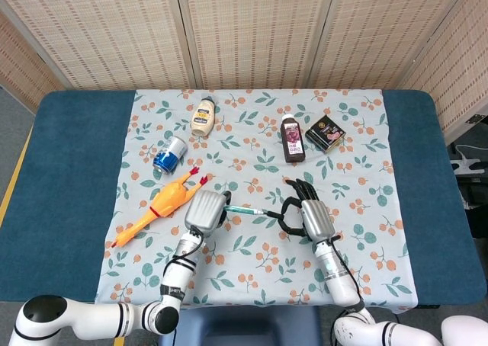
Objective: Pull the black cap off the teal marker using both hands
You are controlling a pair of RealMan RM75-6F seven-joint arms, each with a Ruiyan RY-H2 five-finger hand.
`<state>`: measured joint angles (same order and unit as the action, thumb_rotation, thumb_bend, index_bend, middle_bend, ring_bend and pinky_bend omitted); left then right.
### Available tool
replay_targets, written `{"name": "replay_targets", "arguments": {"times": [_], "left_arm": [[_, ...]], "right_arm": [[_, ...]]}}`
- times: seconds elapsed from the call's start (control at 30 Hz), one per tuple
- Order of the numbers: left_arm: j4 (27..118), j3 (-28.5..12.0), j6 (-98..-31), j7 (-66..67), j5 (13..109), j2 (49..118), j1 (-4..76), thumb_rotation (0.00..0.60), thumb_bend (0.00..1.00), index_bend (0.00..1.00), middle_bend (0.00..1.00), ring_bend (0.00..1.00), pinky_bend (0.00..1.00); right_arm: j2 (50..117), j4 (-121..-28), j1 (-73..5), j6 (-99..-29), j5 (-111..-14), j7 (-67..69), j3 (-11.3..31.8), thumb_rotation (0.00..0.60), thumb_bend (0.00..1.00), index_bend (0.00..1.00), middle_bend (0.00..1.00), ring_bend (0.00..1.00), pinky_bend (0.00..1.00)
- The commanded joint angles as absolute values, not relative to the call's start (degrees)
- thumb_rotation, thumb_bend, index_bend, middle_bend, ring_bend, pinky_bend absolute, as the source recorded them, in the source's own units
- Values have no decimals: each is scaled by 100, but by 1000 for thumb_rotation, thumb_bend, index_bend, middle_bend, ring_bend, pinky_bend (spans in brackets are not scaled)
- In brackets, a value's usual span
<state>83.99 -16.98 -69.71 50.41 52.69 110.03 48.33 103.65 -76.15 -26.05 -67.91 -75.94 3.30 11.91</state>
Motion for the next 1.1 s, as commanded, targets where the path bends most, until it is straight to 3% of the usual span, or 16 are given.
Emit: {"name": "replay_targets", "arguments": {"times": [0.03,0.37,0.57,0.93,1.03,1.1], "left_arm": [[8385,-1711,-6968,5017,5269,10979,4845,600,522,859,1000,1000,1000],[8278,-1723,-6958,4950,5214,10789,4841,600,521,859,1000,1000,1000],[8100,-1421,-6852,4748,5193,10759,4670,600,519,859,1000,1000,1000],[7334,-1154,-6551,4455,5147,10948,4529,600,506,834,1000,1000,1000],[7031,-997,-6375,4321,5191,11095,4478,600,485,802,1000,1000,1000],[6886,-944,-6275,4254,5213,11169,4457,600,473,764,1000,1000,1000]], "right_arm": [[10320,-7642,-2583,-6818,-7589,323,1184,600,455,755,98,0,0],[9939,-7776,-2410,-6983,-7656,273,1069,600,455,757,98,0,0],[9619,-7809,-2322,-6830,-7648,243,884,600,455,757,98,0,0],[9757,-7362,-2383,-6452,-7504,122,748,600,455,752,98,0,0],[9967,-7001,-2451,-6210,-7393,52,707,600,455,712,98,0,0],[10035,-6881,-2464,-6137,-7341,-25,694,600,455,627,98,0,0]]}}
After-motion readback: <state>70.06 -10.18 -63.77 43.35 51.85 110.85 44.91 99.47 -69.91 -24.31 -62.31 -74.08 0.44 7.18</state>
